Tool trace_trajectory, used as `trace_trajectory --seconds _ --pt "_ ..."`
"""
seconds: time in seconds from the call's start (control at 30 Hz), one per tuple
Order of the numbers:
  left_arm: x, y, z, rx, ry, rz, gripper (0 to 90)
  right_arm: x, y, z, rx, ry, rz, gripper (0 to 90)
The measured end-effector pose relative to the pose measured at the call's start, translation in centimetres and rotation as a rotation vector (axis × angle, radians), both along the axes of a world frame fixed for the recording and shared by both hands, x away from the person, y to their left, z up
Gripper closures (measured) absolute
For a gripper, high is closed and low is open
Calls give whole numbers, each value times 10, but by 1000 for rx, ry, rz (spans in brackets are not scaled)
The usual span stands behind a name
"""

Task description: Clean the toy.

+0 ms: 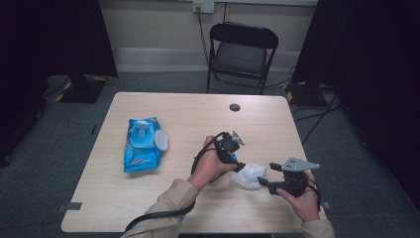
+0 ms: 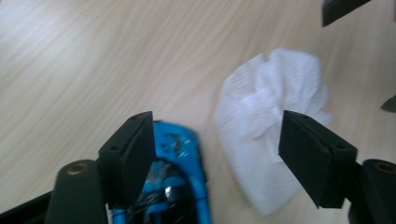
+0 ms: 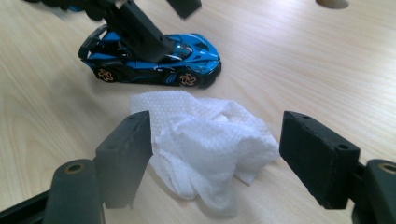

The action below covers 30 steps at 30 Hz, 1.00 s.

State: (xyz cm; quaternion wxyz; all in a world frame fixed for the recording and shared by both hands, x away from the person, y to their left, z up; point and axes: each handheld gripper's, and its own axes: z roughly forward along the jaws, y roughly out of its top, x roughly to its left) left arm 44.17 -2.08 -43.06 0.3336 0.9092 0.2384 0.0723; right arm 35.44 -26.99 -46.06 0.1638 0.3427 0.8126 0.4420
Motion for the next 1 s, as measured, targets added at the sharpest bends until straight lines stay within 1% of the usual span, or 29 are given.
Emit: trace_trajectory --seconds 0.07,0.13,0.3,0.4,0.5,0.57,0.6,0.67,0.8,0.83,0.87,0.9,0.93,1.0 --pt "3 6 -2 4 -1 19 226 2 2 -2 0 8 7 258" --pt "6 11 -5 16 -15 38 206 4 5 -4 -10 13 6 261" --pt "11 19 -14 21 2 70 178 9 11 -9 -14 24 16 261" --pt "15 23 -22 15 3 94 180 10 14 -11 -18 29 25 261" --pt "18 23 -29 23 10 97 168 12 15 -14 -24 37 28 260" --pt "19 20 -33 19 20 93 168 13 16 -15 -24 41 26 260" --pt "20 19 -34 25 23 84 168 13 16 -16 -25 43 29 259" --pt "20 16 -38 15 31 91 168 14 17 -16 -29 43 32 258" --pt "23 12 -43 25 46 89 165 15 20 -18 -29 45 38 256" --pt "23 11 -45 22 45 95 168 15 20 -18 -30 50 38 256" --pt "24 10 -46 36 47 88 166 15 20 -19 -31 53 40 256" --pt "24 9 -48 28 55 89 164 15 20 -19 -32 54 40 256" --pt "24 8 -48 37 56 81 167 15 21 -19 -36 53 40 255" --pt "25 7 -52 46 57 81 169 15 21 -19 -36 52 43 255"
